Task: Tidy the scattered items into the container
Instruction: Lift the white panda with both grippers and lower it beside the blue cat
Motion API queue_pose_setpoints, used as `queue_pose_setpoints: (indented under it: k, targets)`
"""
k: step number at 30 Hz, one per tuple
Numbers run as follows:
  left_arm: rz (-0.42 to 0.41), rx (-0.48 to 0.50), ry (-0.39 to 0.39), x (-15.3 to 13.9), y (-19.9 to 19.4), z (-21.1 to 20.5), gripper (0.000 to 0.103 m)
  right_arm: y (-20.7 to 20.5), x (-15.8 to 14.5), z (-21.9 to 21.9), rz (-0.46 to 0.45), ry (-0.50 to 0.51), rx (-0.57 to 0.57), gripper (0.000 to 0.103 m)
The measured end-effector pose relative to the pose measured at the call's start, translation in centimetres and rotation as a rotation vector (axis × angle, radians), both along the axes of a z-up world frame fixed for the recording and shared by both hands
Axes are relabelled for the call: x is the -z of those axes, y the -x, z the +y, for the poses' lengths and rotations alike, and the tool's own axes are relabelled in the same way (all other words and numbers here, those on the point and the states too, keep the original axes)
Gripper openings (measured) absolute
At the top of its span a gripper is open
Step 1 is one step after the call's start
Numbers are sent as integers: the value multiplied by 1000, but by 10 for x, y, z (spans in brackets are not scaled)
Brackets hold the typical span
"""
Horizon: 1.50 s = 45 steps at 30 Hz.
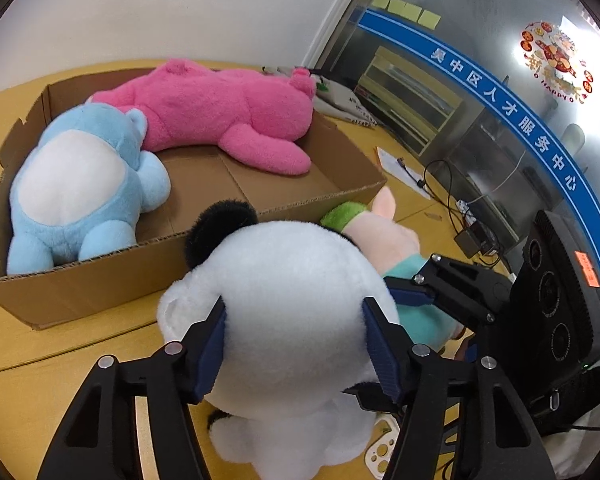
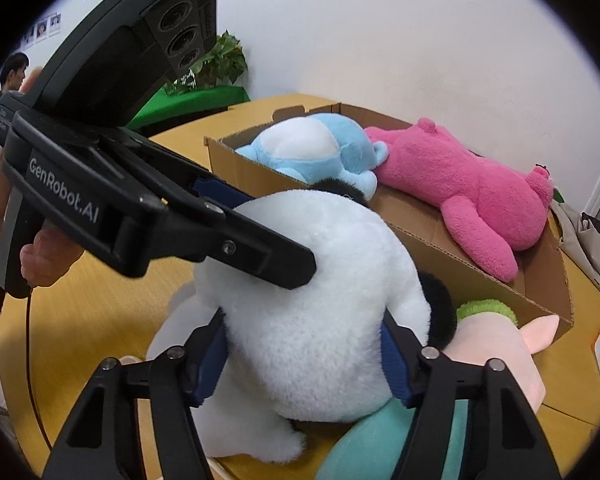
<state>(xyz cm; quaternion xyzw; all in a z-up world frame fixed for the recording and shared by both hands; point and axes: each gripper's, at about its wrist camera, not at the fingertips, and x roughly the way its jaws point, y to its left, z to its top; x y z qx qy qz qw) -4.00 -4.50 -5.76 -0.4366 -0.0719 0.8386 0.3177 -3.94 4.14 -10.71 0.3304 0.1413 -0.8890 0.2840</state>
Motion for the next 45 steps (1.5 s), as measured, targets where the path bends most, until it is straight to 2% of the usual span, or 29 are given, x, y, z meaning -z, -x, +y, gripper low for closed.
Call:
queue_pose_setpoints:
  k: [3, 5, 9, 14, 19, 22, 24, 25, 26, 27, 28, 30, 31, 32, 34, 35, 36, 37, 38, 39, 40, 43, 45]
  targets:
    - [35, -17, -9, -19, -2, -2, 65, 0, -11, 1, 20, 42, -5, 59]
    - [62, -31, -9, -33, 0, -2, 61, 3, -22, 1, 38, 54, -7, 59]
    - [109, -43, -28, -63, 13, -3, 59, 10, -55, 8, 97, 117, -16, 57]
    - [175, -40, -34, -95, 40, 4, 59, 32, -90, 16, 197, 99, -23, 55]
    - [169, -53, -23, -103, 89, 15, 58, 75, -102, 25, 212, 92, -18, 55]
    - [150, -69, -25, -98, 123, 18, 49, 108, -101, 29, 215, 72, -16, 55]
    - [138, -56, -29, -95, 142, 20, 42, 134, -102, 29, 221, 64, -17, 47]
    - [138, -33, -47, -94, 150, 22, 34, 143, -104, 29, 227, 66, -22, 41]
    - [136, -1, -75, -95, 158, 25, 24, 154, -106, 28, 222, 69, -50, 15]
    - [137, 22, -66, -94, 166, 29, 24, 165, -104, 24, 216, 57, -74, 10]
    - [141, 13, -19, -89, 174, 32, 24, 176, -98, 18, 188, 27, -106, 10]
    - [87, -64, 84, -64, 194, 33, 24, 202, -70, 5, 123, -89, -118, 10]
    - [62, -82, 103, -52, 197, 30, 24, 209, -57, 5, 106, -121, -98, 10]
    - [41, -88, 108, -40, 199, 26, 24, 212, -48, 11, 88, -96, -91, 10]
    - [0, -106, 90, -19, 200, 12, 26, 210, -47, 32, 58, 20, -71, 15]
    - [-20, -119, 75, -11, 201, 4, 38, 209, -50, 44, 37, 69, -49, 33]
    - [-39, -139, 49, -4, 203, -3, 47, 208, -52, 56, 22, 99, -20, 65]
    - [-55, -160, 23, 0, 205, -9, 67, 208, -55, 64, 10, 114, 5, 79]
    - [-70, -171, -1, 3, 208, -12, 83, 208, -57, 70, -10, 129, 16, 84]
    - [-81, -165, -26, 6, 210, -13, 87, 206, -58, 76, -36, 145, 12, 84]
    - [-88, -148, -49, 8, 211, -12, 90, 208, -56, 80, -66, 156, 5, 84]
    - [-149, -45, -94, 19, 215, 5, 97, 211, -30, 82, -239, 156, -14, 84]
    - [-165, -11, -46, 29, 218, 21, 97, 228, -10, 80, -345, 177, -26, 85]
